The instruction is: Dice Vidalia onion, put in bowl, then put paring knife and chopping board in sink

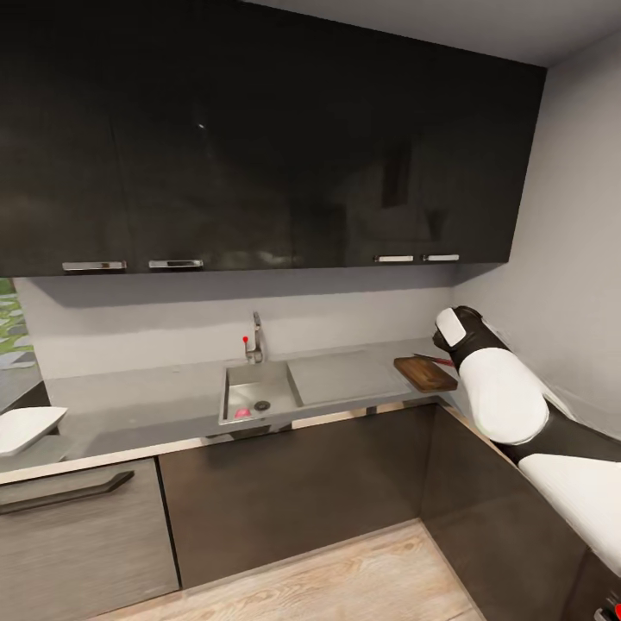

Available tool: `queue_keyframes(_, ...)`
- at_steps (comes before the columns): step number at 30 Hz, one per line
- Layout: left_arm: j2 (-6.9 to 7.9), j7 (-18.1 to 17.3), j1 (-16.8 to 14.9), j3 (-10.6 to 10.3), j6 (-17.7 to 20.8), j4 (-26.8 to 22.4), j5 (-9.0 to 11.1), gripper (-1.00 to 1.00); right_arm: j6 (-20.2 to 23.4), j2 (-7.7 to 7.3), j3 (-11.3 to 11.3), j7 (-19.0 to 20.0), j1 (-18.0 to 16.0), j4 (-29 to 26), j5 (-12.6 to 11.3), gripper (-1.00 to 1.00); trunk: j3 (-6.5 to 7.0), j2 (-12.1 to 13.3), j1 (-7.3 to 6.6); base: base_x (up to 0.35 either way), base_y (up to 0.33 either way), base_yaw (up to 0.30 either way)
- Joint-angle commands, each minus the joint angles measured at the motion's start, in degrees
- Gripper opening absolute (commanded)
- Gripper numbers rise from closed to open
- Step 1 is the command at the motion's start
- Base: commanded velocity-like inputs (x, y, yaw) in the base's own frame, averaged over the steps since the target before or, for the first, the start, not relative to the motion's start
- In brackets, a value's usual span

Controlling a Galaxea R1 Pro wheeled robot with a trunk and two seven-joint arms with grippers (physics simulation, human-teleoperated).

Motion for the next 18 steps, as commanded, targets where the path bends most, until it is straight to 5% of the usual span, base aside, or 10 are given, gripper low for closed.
queue_keyframes(1, -0.01, -0.08, 0.05, 0.07, -0.05, -0.08, 0.17, 1.00, 0.46, 0.45, -0.35, -0.13, -0.02, -0.11, 0.47, 1.00, -0.01, -0.02, 0.03, 0.121, -0.099, 0.000)
queue_keyframes(9, -0.01, -0.08, 0.05, 0.03, -0.05, -0.08, 0.18, 1.00, 0.61, 2.46, -0.53, -1.25, -0.01, 0.37, -0.63, 1.00, -0.01, -0.02, 0.03, 0.236, -0.187, 0.000)
queue_keyframes(18, -0.01, -0.08, 0.05, 0.10, -0.05, -0.08, 0.24, 1.00, 0.95, 2.61, -0.58, -1.32, -0.02, 3.33, -6.74, 1.00, -0.01, -0.02, 0.03, 0.261, -0.206, 0.000)
